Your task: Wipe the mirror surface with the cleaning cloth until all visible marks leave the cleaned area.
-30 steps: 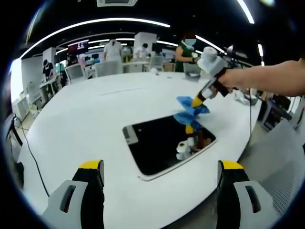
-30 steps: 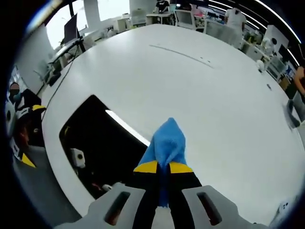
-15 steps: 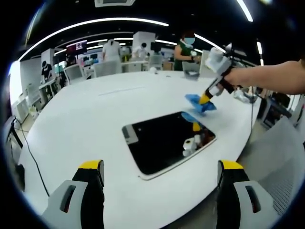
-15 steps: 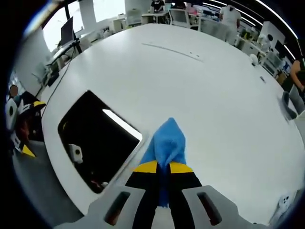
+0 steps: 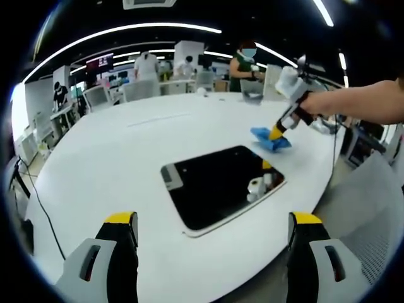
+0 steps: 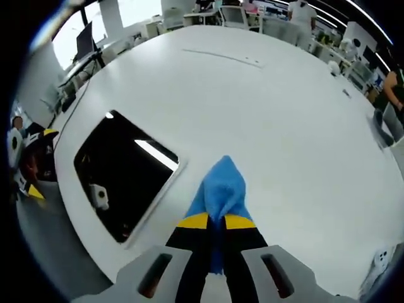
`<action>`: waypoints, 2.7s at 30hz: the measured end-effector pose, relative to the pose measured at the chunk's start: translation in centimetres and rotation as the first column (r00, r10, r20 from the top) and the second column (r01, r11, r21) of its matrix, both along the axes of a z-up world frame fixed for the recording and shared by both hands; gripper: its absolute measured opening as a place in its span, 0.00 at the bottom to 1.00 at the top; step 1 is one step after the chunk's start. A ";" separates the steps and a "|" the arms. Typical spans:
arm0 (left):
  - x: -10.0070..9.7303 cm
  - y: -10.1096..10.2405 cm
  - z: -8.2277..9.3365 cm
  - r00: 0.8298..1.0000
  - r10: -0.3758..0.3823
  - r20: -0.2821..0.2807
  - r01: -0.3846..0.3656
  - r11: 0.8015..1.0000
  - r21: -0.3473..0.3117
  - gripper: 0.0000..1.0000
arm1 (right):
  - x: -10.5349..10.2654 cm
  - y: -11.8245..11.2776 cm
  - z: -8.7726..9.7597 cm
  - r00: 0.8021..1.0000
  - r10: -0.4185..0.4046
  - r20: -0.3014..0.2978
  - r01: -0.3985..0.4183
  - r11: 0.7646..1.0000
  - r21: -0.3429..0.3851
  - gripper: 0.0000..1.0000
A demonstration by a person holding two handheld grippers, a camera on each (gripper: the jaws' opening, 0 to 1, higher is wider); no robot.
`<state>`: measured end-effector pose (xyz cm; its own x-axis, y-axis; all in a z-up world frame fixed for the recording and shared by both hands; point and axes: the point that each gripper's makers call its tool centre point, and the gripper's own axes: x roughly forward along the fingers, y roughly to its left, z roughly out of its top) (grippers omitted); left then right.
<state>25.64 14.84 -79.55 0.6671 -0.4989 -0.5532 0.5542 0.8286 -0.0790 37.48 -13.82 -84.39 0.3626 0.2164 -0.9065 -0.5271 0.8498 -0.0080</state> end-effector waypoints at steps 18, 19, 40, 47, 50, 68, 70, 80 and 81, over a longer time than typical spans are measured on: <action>0.0 0.0 0.0 1.000 0.006 -0.004 -0.007 1.000 -0.010 0.99 | 0.1 -1.3 -1.6 0.995 0.093 0.039 -0.090 0.994 -0.059 0.19; 0.0 0.0 0.0 1.000 0.006 -0.004 -0.006 1.000 -0.010 0.99 | 0.1 -1.4 -1.6 0.995 0.091 0.040 -0.089 0.995 -0.055 0.21; 0.0 0.1 0.0 1.000 0.010 -0.007 -0.010 1.000 -0.013 0.99 | 0.3 -0.1 -1.2 0.995 0.096 0.032 -0.099 0.992 0.078 0.54; 0.0 0.2 0.0 1.000 0.020 -0.009 -0.021 0.999 -0.028 0.99 | 0.0 0.7 0.6 0.992 0.096 0.077 -0.105 0.987 0.121 0.67; 0.1 -0.5 1.0 1.000 0.026 0.009 -0.025 0.994 -0.105 0.99 | 0.1 1.2 2.2 0.987 0.088 0.138 -0.109 0.981 0.158 0.74; -0.6 0.4 0.5 0.999 0.034 0.000 -0.034 0.997 -0.063 0.99 | -5.2 -0.6 7.4 0.900 -0.070 0.430 -0.061 0.957 0.284 1.00; -0.6 0.7 0.4 0.999 0.048 -0.005 -0.049 0.997 -0.065 0.99 | -6.5 -1.2 7.5 0.890 -0.066 0.451 -0.063 0.962 0.265 1.00; -1.3 0.9 0.1 0.998 0.062 -0.014 -0.063 0.997 -0.054 0.99 | -10.9 0.3 6.5 0.879 -0.114 0.462 -0.042 0.949 0.313 1.00; -1.4 0.9 0.1 0.998 0.062 -0.012 -0.063 0.997 -0.055 0.99 | -10.9 0.4 6.6 0.877 -0.116 0.465 -0.043 0.947 0.317 1.00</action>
